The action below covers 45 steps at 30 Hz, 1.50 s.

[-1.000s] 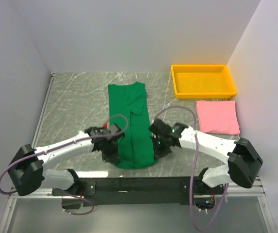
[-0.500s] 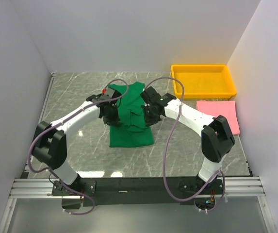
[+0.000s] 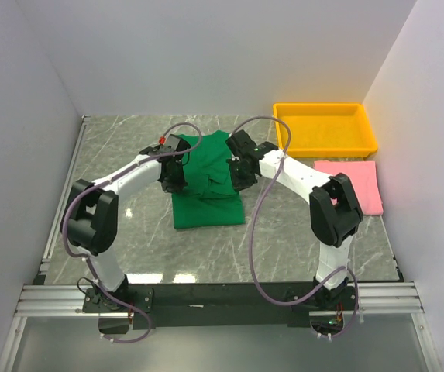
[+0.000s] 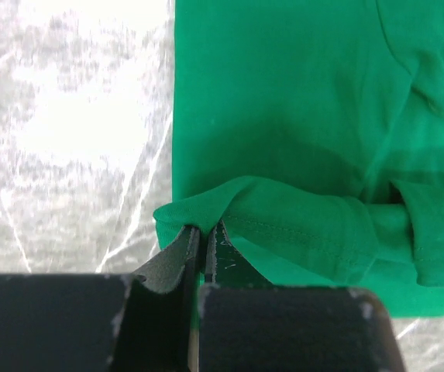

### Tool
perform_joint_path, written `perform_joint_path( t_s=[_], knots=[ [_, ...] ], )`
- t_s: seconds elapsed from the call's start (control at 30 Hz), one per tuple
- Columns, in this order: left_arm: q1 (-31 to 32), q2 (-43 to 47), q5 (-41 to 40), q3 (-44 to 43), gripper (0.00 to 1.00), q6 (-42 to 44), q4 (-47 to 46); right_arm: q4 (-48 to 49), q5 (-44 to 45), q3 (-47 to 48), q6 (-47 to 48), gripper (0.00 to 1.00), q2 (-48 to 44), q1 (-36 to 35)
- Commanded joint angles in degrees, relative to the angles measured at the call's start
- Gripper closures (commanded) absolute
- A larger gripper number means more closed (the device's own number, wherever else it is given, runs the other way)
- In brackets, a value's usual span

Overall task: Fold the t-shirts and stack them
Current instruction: Fold the tshirt

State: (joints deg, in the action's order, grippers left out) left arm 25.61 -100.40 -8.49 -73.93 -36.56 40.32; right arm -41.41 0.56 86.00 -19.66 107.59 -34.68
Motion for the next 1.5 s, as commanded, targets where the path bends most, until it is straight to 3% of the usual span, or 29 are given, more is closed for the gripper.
perform_joint_path(
  t_s=[0.0,0.6,0.93,1.0,1.13,1.23,1.4,1.43,1.47],
  knots=[
    [-0.82,-1.46,-1.7,-0.6,0.99,1.57,-4.45,2.82,0.5,2.6,1.2,1.0,1.91,0.92],
    [-1.79,-4.18,-5.04,1.6,0.99,0.34,-11.22,9.68,-0.2,-0.13,-0.38,0.99,5.43,2.95],
    [-1.79,-5.77,-6.1,2.3,0.75,-1.32,-14.12,12.32,0.76,-1.18,-1.52,0.91,7.28,3.04],
    [-1.7,-4.9,-6.27,2.39,0.68,-1.59,-14.12,12.4,1.02,-1.1,-1.52,0.83,7.37,3.12],
    [-1.7,-1.39,-8.11,3.09,0.37,-2.38,-13.07,13.37,0.94,-2.14,-1.35,0.61,4.57,3.21],
    [-1.61,3.53,-9.87,4.49,0.23,-4.04,-11.32,15.56,0.68,-4.6,-1.52,0.56,-0.09,3.12],
    [0.67,13.02,-13.48,8.44,0.24,-9.05,-8.41,20.65,-2.31,-9.69,-2.92,0.59,-6.6,1.72],
    [2.24,14.25,-13.74,10.54,0.27,-9.76,-8.58,21.54,-2.92,-10.4,-3.19,0.6,-7.13,0.76],
    [4.26,17.83,-12.7,14.39,0.36,-11.5,-10.41,23.81,-5.28,-11.72,-3.54,0.64,-7.91,-0.82]
  ],
)
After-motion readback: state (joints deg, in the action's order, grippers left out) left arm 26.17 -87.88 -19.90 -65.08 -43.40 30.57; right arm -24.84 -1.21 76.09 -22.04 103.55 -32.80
